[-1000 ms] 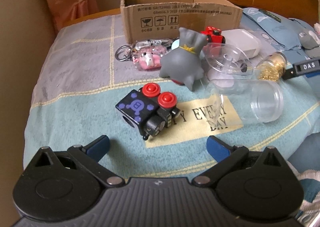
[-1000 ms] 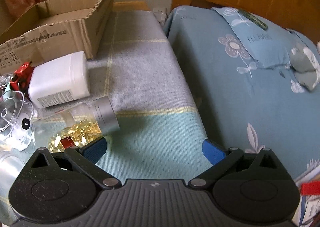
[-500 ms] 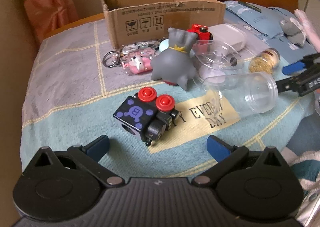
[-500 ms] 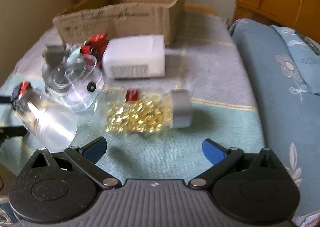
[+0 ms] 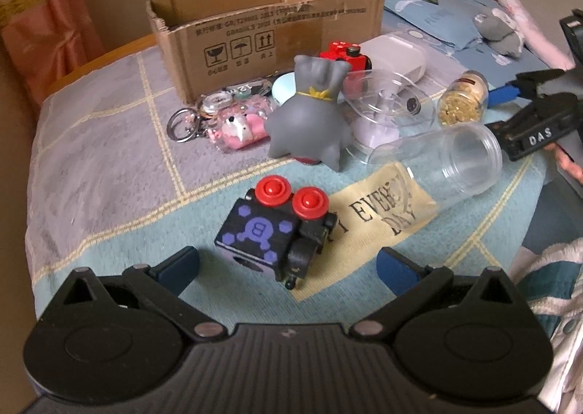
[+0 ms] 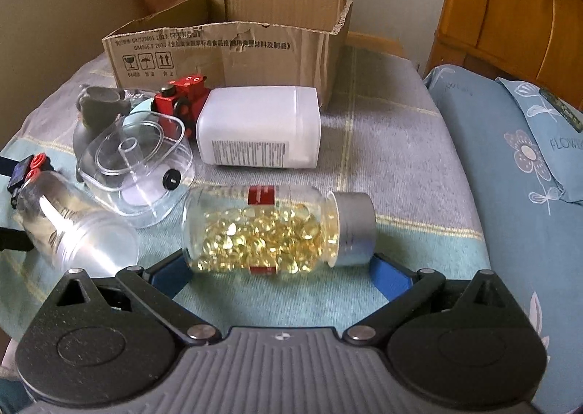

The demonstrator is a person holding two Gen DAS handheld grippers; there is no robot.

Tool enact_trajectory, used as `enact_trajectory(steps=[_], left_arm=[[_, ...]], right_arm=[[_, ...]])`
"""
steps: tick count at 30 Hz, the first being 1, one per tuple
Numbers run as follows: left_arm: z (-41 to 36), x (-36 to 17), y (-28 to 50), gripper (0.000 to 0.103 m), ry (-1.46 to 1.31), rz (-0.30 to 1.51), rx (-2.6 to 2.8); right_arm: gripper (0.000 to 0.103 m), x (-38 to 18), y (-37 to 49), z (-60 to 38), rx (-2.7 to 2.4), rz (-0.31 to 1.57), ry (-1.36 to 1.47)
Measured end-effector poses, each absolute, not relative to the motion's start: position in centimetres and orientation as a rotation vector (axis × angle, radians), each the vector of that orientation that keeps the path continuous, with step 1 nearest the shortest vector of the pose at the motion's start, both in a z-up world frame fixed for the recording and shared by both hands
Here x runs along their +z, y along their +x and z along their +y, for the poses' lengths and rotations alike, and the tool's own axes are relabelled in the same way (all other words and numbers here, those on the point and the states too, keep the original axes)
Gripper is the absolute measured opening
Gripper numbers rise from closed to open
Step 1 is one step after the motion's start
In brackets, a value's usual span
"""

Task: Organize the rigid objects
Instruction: 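Move left tool to the black fidget cube while right tool approaches the gold capsule bottle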

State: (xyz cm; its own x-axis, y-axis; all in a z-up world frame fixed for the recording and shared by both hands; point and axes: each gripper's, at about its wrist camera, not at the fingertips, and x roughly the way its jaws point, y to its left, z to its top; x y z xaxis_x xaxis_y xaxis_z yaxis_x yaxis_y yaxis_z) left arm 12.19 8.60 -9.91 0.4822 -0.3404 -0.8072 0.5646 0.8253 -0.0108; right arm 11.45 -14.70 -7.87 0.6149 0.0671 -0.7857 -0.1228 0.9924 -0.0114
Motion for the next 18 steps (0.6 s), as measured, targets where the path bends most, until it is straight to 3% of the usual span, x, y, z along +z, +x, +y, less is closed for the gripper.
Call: enact_trajectory(steps=[12, 18], left_arm=[[9.0, -9.9, 14.4, 0.101, 0.334, 0.9, -0.679], [8.7, -9.3, 14.6, 0.08, 0.366, 0.899, -0.731]], right_arm=[[0.103, -8.0, 12.5, -14.4, 0.097, 0.905, -0.065], [0.103, -8.0, 12.4, -14.4, 0.097, 0.892, -0.065]])
